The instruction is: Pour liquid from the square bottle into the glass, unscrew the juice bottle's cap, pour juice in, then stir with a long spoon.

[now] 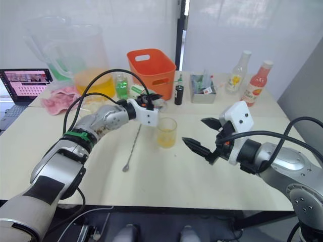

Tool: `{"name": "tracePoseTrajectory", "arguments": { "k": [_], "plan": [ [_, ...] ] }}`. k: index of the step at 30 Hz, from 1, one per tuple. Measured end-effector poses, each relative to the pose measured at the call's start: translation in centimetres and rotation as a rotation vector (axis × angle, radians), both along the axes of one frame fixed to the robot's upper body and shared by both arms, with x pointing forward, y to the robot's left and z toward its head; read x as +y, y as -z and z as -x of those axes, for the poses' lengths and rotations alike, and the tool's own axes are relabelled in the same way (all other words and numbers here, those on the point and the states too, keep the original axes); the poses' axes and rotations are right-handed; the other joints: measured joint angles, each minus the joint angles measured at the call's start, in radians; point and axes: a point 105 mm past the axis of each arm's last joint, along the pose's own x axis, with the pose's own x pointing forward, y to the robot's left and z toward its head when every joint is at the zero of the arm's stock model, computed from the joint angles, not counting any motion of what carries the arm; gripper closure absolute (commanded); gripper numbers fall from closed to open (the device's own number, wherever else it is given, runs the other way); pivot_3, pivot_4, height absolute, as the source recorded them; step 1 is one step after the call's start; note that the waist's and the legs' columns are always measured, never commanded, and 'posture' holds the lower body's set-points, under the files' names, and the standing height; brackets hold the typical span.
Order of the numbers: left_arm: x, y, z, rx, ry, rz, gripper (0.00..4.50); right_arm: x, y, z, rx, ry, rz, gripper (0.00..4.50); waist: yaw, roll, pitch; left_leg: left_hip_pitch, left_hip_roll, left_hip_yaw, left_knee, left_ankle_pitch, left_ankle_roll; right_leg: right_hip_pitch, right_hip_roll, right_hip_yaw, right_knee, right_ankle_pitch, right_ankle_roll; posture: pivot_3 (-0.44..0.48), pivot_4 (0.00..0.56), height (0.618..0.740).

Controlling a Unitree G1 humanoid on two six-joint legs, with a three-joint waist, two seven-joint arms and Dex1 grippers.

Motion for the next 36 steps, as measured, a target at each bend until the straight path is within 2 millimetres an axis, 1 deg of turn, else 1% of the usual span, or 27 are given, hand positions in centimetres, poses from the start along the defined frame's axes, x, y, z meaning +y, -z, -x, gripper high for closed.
{"name": "tracePoseTrajectory", "arguments": {
  "k": [4,10,16,29,36],
  "plan": [
    [-0.5,0.1,0.3,-0.035,0.020,-0.035,2.94,0.0,-0.1,-0.1,-0.003,0.000,-0.001,0.00,0.000,0.000,0.000,0.000,0.000,0.000,0.000,0.000,0.000,0.000,0.000,0.000,0.000,0.000,0.000,0.000,0.150,0.703],
    [-0.4,0.2,0.1,-0.035,0.007,-0.037,2.94,0.1,0.1,-0.2,0.009,-0.005,0.000,0.00,-0.001,0.000,0.000,0.000,0.000,0.000,0.000,0.000,0.000,0.000,0.000,0.000,0.000,0.000,0.000,0.000,0.150,0.703],
    [-0.2,1.2,0.2,-0.031,0.005,-0.077,2.94,0.1,0.1,-0.2,0.007,-0.006,0.000,0.00,0.000,0.000,0.000,0.000,0.000,0.000,0.000,0.000,0.000,0.000,0.000,0.000,0.000,0.000,-0.001,0.000,0.150,0.703],
    [-0.2,1.8,0.3,-0.105,0.012,-0.148,2.94,0.2,0.0,-0.2,0.003,-0.001,-0.003,0.00,0.000,0.000,0.000,0.000,0.000,0.000,0.000,0.000,0.000,0.000,0.000,0.000,0.001,0.000,0.000,0.000,0.150,0.703],
    [-0.2,1.7,0.3,-0.119,0.015,-0.139,2.94,0.1,0.0,-0.3,0.002,0.004,-0.004,0.00,0.000,0.000,0.000,0.000,0.000,0.000,0.001,0.000,0.000,0.000,0.000,0.000,0.001,0.000,-0.001,0.000,0.150,0.703]
  ]
}}
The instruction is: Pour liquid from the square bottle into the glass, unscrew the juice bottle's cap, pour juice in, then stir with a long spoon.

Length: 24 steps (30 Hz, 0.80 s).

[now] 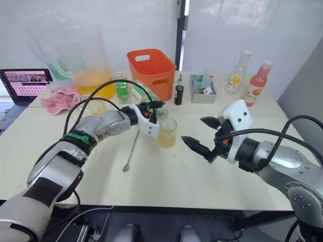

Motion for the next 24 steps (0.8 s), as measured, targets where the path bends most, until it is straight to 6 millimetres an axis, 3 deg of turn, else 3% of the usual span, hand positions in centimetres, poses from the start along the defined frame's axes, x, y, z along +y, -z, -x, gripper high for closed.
{"name": "tracePoseTrajectory", "arguments": {
  "k": [14,24],
  "plan": [
    [-0.1,-0.8,-0.1,0.082,-0.017,0.071,2.94,0.0,0.0,-0.1,-0.001,0.004,-0.004,0.00,-0.001,0.000,0.000,0.000,0.000,0.000,0.000,0.000,0.000,0.000,0.000,0.000,0.001,0.001,-0.001,0.000,0.150,0.703],
    [1.7,-1.1,-0.6,0.329,-0.096,0.308,2.94,0.5,-0.3,-0.4,-0.003,-0.036,0.003,0.00,-0.002,0.000,0.000,0.000,0.000,0.000,0.001,0.000,0.000,0.000,0.000,0.000,0.002,0.002,-0.003,0.000,0.150,0.703]
  ]
}}
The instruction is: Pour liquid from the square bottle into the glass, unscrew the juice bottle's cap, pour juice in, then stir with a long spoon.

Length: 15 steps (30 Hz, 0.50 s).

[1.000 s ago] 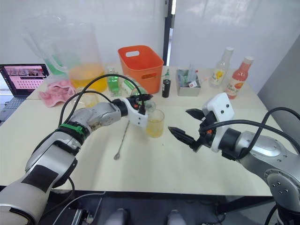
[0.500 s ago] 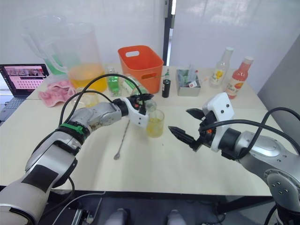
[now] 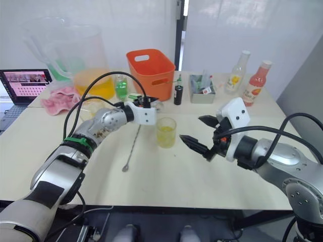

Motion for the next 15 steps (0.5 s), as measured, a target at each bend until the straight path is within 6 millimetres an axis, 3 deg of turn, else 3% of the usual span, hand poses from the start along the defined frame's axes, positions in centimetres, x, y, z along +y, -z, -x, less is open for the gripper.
{"name": "tracePoseTrajectory", "arguments": {
  "k": [4,11,15],
  "plan": [
    [0.7,-1.7,0.3,0.068,-0.008,0.172,2.94,0.1,0.0,-0.3,0.009,-0.015,0.003,0.00,0.000,0.000,0.000,0.000,0.000,0.000,0.000,0.000,0.000,0.000,0.000,0.000,0.000,0.000,0.000,0.000,0.150,0.703],
    [3.8,-6.5,1.4,0.218,-0.051,0.608,2.94,0.8,-0.6,-1.2,0.007,-0.090,-0.007,0.00,-0.009,0.000,0.000,0.001,0.000,-0.001,0.000,0.000,0.000,0.000,0.000,0.000,0.001,0.000,0.000,0.000,0.150,0.703],
    [5.6,-7.2,2.5,0.306,-0.074,0.745,2.94,1.4,-0.7,-1.7,0.011,-0.135,-0.006,0.00,-0.013,0.000,0.000,0.001,0.000,-0.001,0.001,0.000,0.000,0.001,0.000,0.000,0.001,0.000,0.000,0.000,0.150,0.703]
  ]
}}
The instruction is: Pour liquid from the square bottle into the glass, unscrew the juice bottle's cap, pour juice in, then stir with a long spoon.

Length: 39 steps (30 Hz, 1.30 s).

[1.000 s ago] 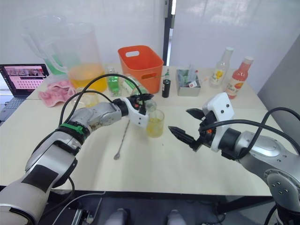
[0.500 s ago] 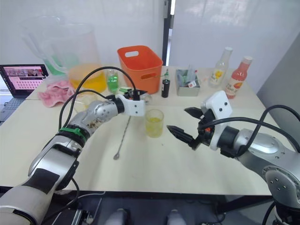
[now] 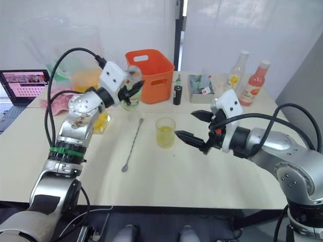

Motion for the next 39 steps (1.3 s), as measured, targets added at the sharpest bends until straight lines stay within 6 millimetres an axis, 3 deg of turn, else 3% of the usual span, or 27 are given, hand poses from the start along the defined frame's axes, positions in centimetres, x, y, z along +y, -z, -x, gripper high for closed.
{"name": "tracePoseTrajectory", "arguments": {
  "k": [3,7,13,18,22,29,31,34,39],
  "plan": [
    [1.5,1.3,2.6,0.171,0.091,0.134,2.94,0.6,-0.3,-0.6,-0.004,-0.054,-0.001,0.00,-0.016,0.000,0.000,0.000,0.001,-0.001,0.000,0.000,0.000,0.000,0.000,-0.001,0.001,0.000,0.000,0.000,0.150,0.703],
    [1.8,2.3,5.9,0.293,0.183,0.179,2.94,0.8,0.0,-1.0,0.010,-0.094,0.008,0.00,-0.014,0.000,0.000,0.000,0.000,-0.002,0.000,0.000,0.000,0.000,0.000,-0.002,0.001,0.000,0.000,0.000,0.150,0.703],
    [7.8,1.4,8.9,0.283,-0.016,0.276,2.94,1.0,0.4,-2.0,0.033,-0.171,0.038,0.00,-0.021,0.000,0.000,0.005,0.001,-0.002,0.000,0.000,0.000,0.003,0.001,-0.002,0.001,-0.003,0.002,0.000,0.150,0.703],
    [12.1,5.2,11.9,0.441,-0.106,0.294,2.94,2.2,1.1,-2.0,0.060,-0.278,0.056,0.00,-0.020,0.000,0.000,0.005,0.001,-0.001,-0.001,0.000,0.000,0.002,0.001,-0.002,0.001,-0.002,-0.001,0.000,0.150,0.703],
    [15.4,5.3,13.6,0.451,-0.214,0.292,2.94,2.9,1.0,-2.1,0.053,-0.322,0.059,0.00,-0.012,-0.002,0.000,0.005,0.001,-0.001,-0.001,0.000,0.000,0.003,0.000,-0.003,0.000,-0.003,-0.001,0.000,0.150,0.703],
    [24.0,3.0,13.3,0.305,-0.528,0.422,2.94,3.6,1.6,-2.3,0.070,-0.347,0.060,0.00,-0.008,-0.002,0.000,0.005,0.002,-0.001,-0.001,0.000,-0.001,0.002,0.000,-0.004,0.000,-0.004,-0.003,0.000,0.150,0.703],
    [25.4,2.7,12.6,0.270,-0.576,0.446,2.94,3.6,1.4,-2.3,0.064,-0.346,0.058,0.00,-0.005,-0.002,0.000,0.005,0.002,-0.001,-0.001,0.000,-0.001,0.002,0.000,-0.004,0.000,-0.004,-0.003,0.000,0.150,0.703],
    [26.2,2.6,10.8,0.250,-0.608,0.459,2.94,3.7,1.4,-2.2,0.059,-0.344,0.055,0.00,0.002,-0.003,0.000,0.004,0.002,-0.001,-0.001,0.000,-0.001,0.002,0.000,-0.004,0.000,-0.002,-0.004,0.000,0.150,0.703],
    [25.3,1.9,6.6,0.249,-0.565,0.481,2.94,3.5,0.9,-1.5,0.027,-0.311,0.052,0.00,0.017,-0.004,-0.001,0.002,0.002,-0.001,-0.002,0.000,-0.001,0.001,0.000,-0.005,0.000,-0.002,-0.004,0.000,0.150,0.703]
  ]
}}
